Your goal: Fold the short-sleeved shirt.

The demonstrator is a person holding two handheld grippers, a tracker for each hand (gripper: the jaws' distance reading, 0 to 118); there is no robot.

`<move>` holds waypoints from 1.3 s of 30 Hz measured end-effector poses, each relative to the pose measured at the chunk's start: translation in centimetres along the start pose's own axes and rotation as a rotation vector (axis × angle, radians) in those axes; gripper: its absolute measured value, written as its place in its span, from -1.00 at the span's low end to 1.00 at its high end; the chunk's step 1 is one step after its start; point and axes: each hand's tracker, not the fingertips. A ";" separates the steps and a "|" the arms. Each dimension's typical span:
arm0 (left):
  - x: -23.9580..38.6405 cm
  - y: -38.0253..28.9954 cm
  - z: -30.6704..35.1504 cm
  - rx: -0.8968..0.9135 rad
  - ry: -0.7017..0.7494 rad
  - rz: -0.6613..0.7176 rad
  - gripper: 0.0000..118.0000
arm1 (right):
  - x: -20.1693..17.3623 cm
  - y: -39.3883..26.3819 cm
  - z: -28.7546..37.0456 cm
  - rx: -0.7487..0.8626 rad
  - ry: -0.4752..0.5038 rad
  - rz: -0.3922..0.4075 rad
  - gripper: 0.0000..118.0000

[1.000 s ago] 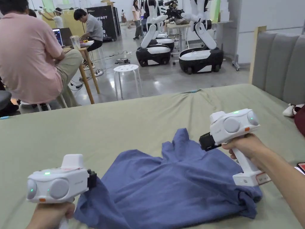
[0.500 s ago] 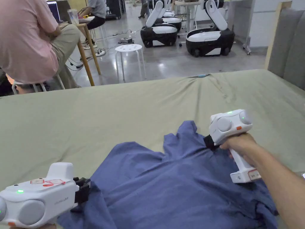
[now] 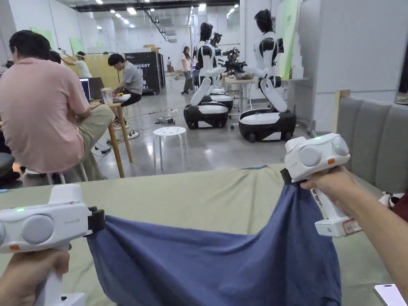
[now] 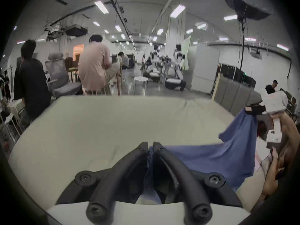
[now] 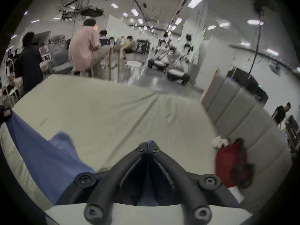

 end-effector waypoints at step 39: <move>-2.7 8.6 -11.6 0.010 0.179 -0.092 -0.91 | 3.9 3.0 -6.5 0.033 -0.054 -0.180 -0.99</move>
